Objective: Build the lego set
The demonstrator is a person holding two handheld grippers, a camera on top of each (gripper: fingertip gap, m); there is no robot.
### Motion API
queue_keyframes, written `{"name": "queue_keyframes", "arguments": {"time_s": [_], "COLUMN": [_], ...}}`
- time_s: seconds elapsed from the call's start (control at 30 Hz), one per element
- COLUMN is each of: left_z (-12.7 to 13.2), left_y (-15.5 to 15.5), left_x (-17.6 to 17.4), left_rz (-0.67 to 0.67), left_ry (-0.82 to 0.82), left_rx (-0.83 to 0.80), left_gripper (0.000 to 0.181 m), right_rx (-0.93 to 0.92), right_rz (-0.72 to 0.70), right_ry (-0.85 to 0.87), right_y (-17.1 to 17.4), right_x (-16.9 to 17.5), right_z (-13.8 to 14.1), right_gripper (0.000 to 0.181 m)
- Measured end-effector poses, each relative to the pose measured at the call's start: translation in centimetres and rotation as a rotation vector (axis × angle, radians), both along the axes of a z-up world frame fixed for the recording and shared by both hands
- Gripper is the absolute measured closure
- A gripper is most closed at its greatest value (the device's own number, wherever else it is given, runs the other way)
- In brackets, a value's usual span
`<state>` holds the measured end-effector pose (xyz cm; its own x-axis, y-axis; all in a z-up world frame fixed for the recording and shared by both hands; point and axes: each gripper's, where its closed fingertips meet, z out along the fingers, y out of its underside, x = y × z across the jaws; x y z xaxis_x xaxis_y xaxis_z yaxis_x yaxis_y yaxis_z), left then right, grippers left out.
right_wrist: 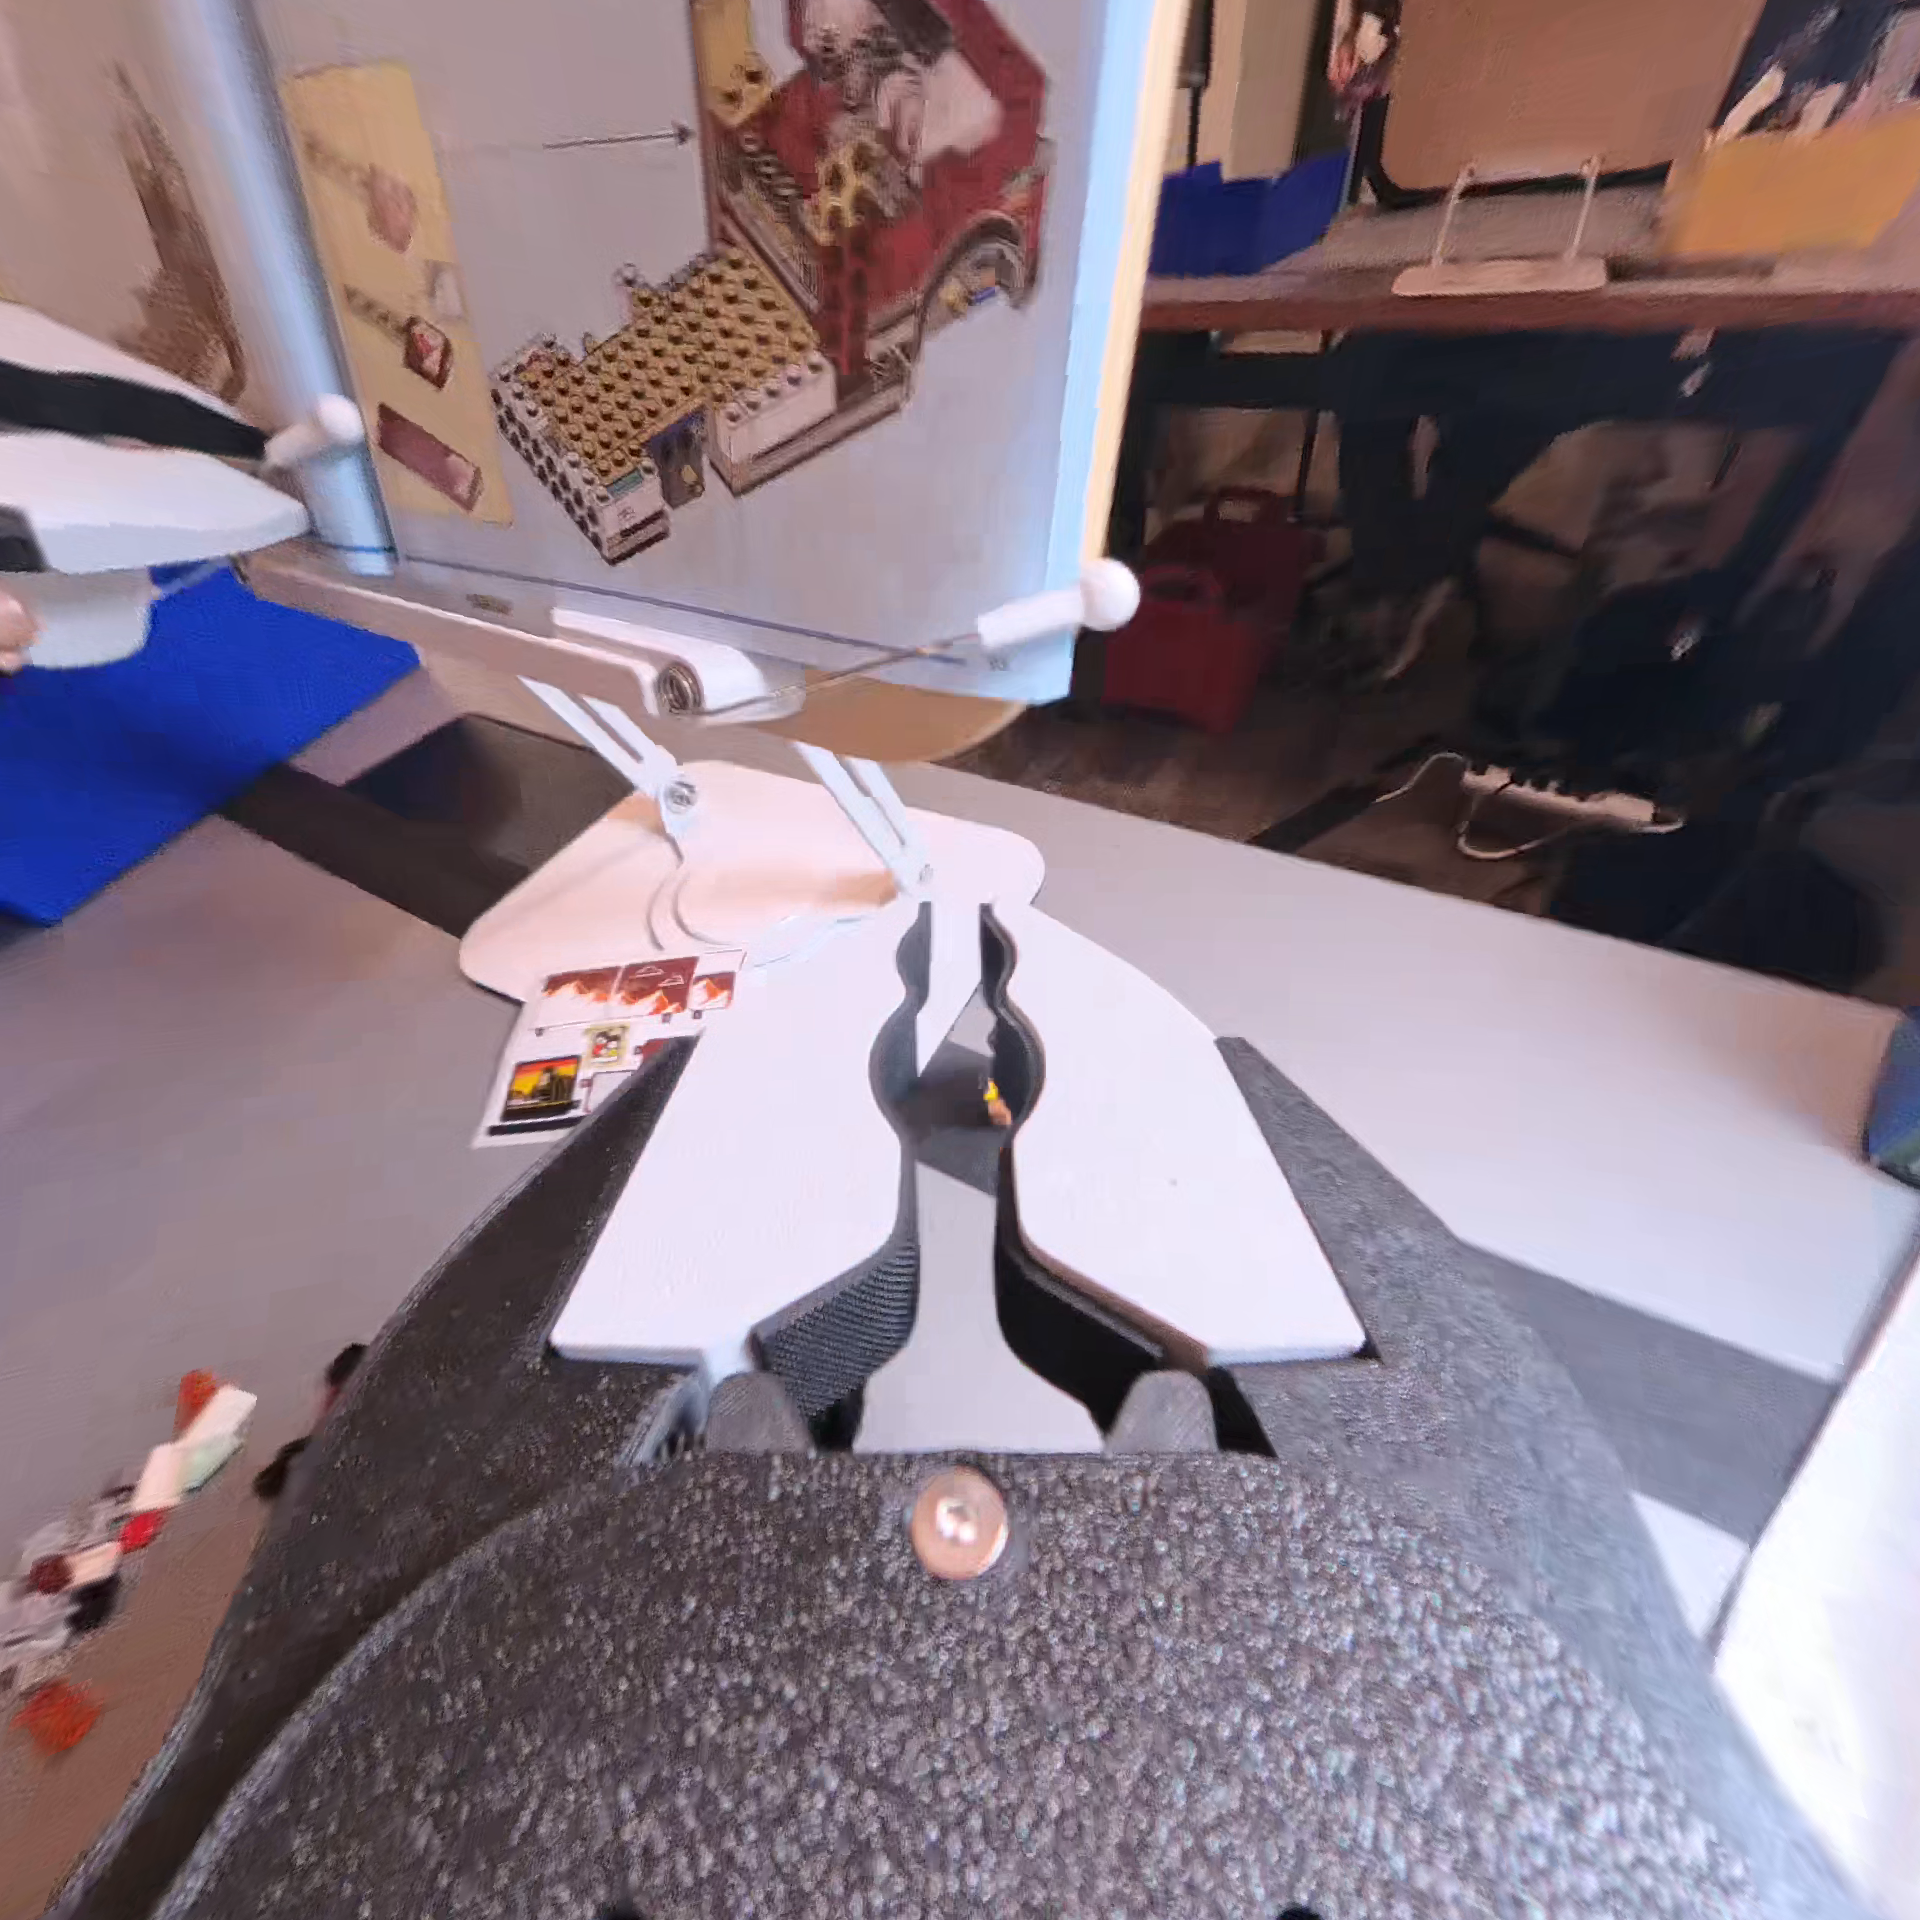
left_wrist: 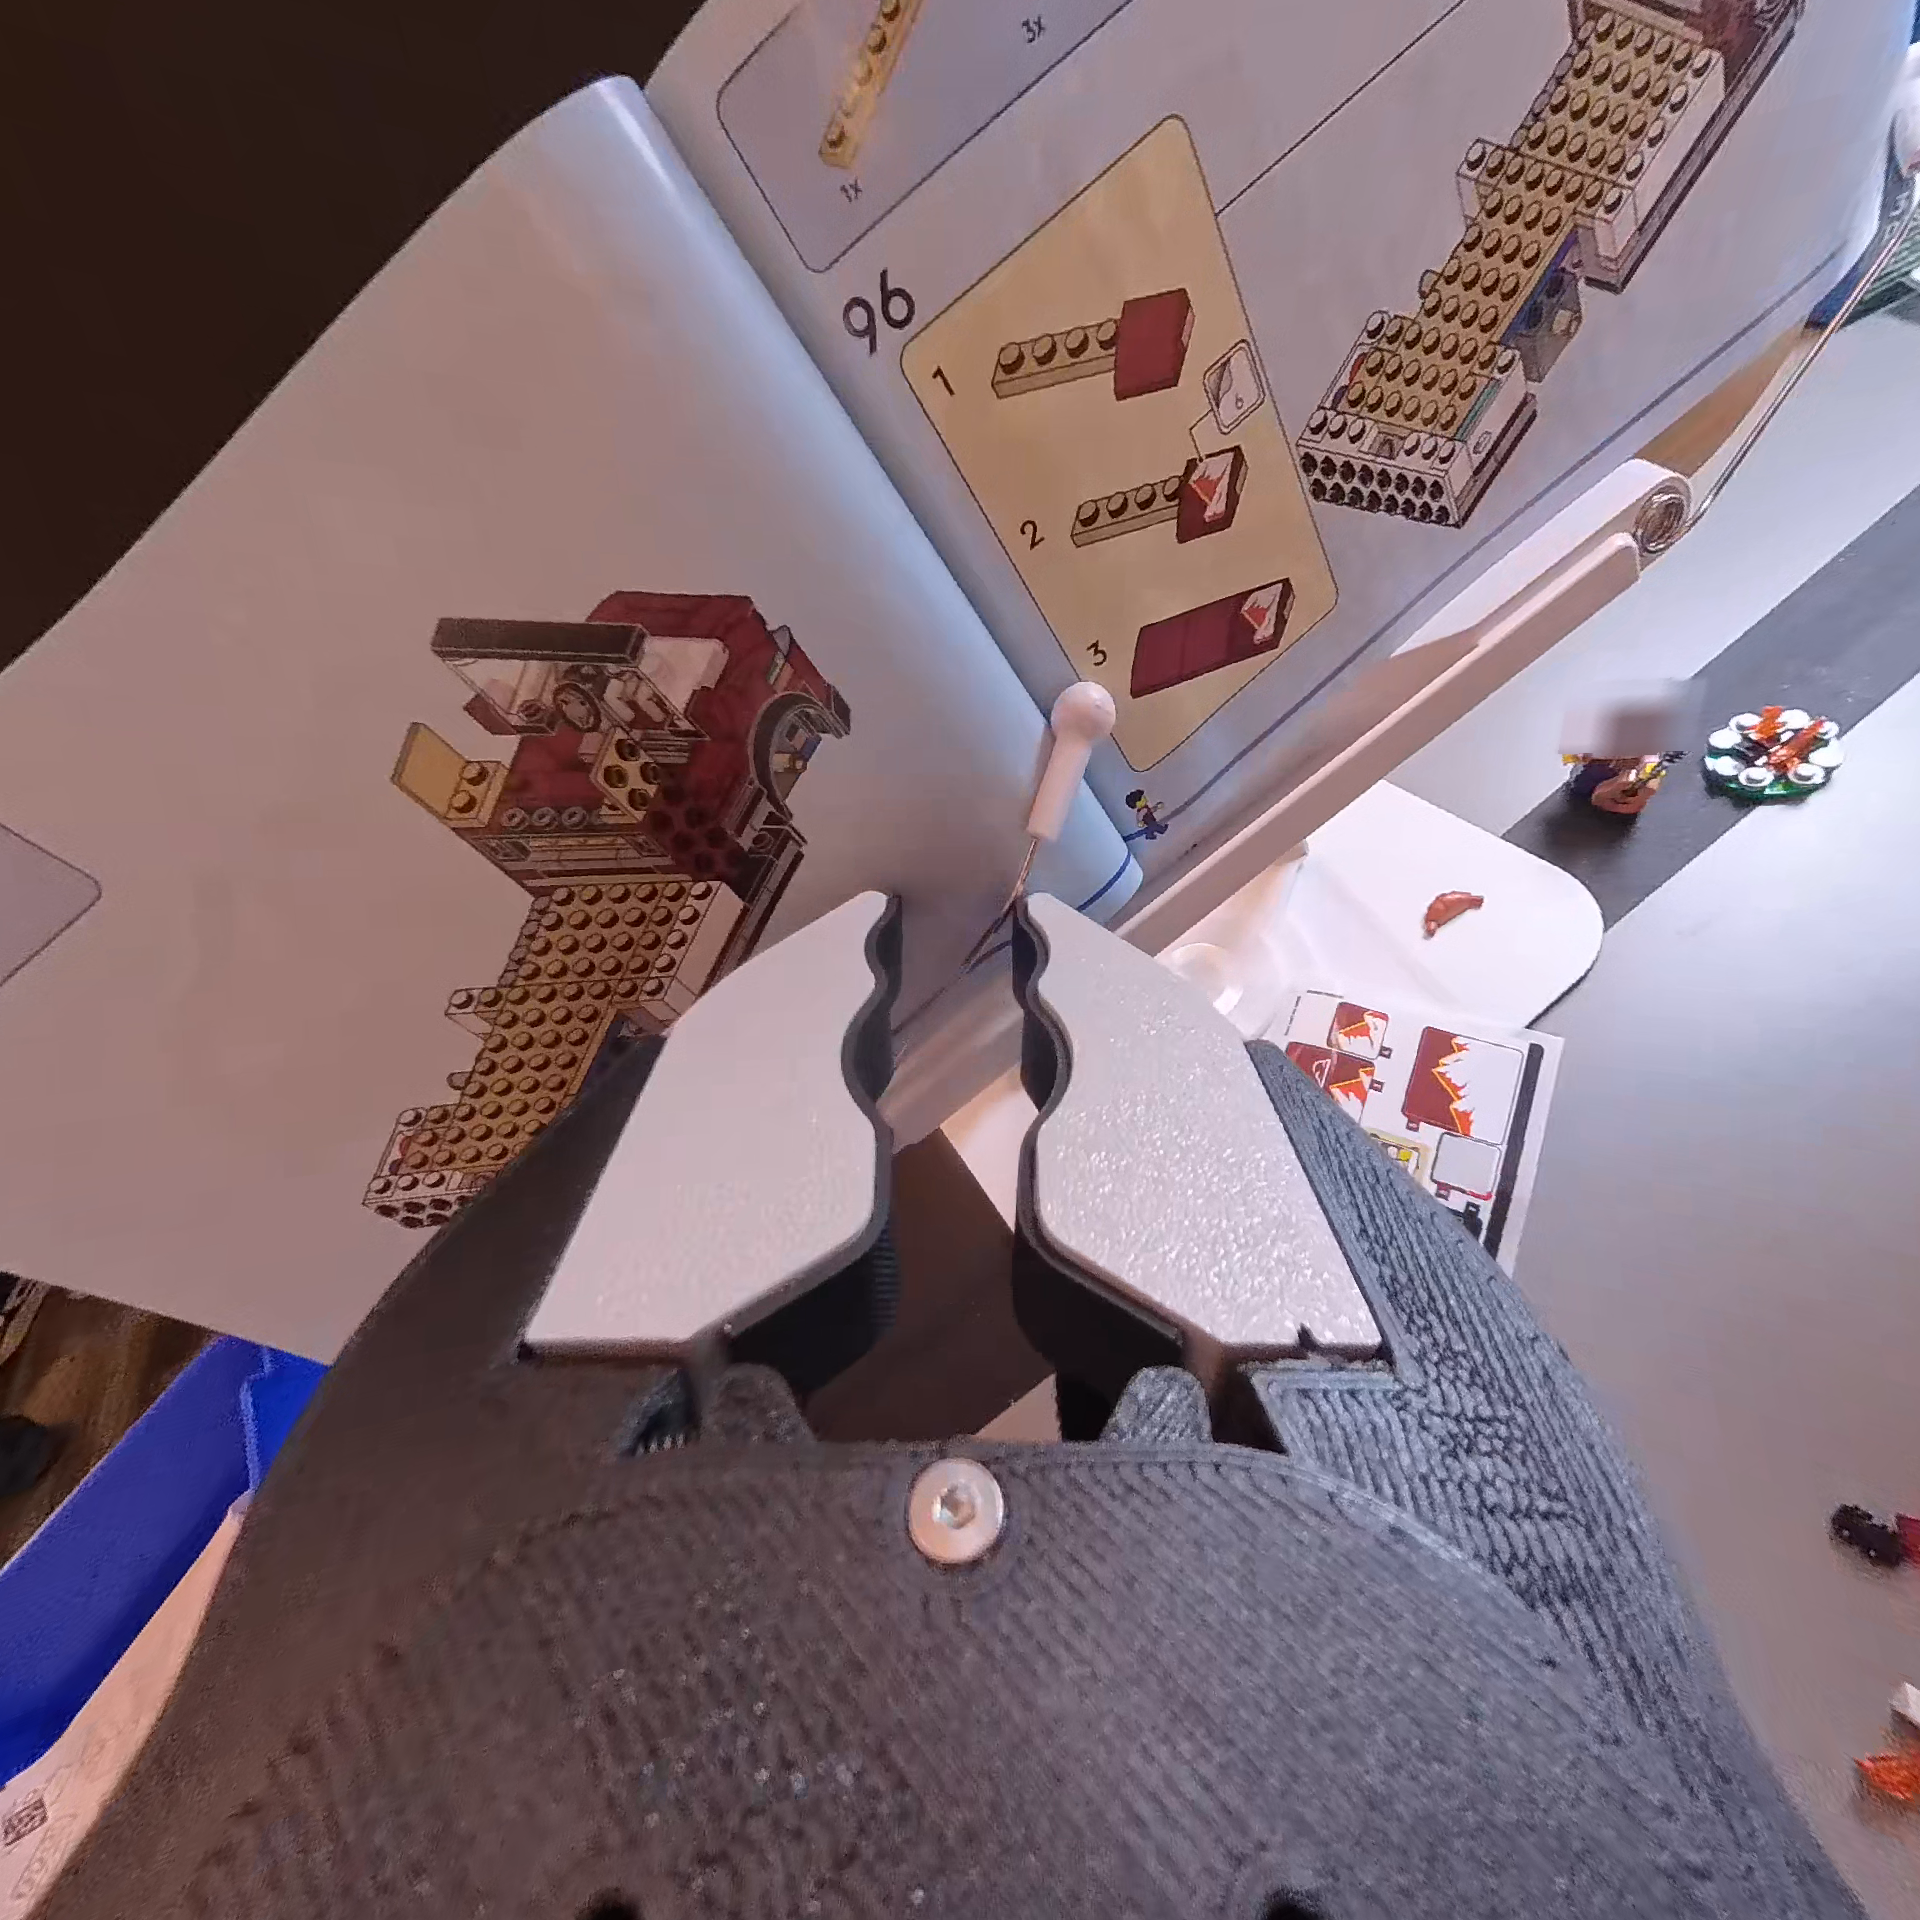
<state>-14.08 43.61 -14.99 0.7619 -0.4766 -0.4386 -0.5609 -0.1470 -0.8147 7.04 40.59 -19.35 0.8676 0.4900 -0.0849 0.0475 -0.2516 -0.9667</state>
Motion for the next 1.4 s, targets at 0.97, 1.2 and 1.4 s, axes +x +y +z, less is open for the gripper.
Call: {"name": "queue_keyframes", "arguments": {"time_s": [0.97, 1.2, 1.4], "left_z": [-1.0, 3.7, 5.5], "left_y": [-0.9, -3.6, -3.5], "left_x": [-11.4, -11.0, -5.2], "left_rz": [0.313, 0.29, 0.127], "left_ry": [-1.245, -0.748, -0.416], "left_rx": [-0.17, 0.133, 0.192], "left_gripper": [0.153, 0.144, 0.136], "right_rx": [0.402, 0.366, 0.357], "right_rz": [-0.162, -0.144, -0.154], "right_ry": [-0.601, -0.595, -0.596], "right_y": [5.6, 6.4, 6.7], "right_x": [-4.0, -4.5, -4.7], "right_z": [8.7, 9.6, 9.4], "right_gripper": [0.112, 0.095, 0.1]}}
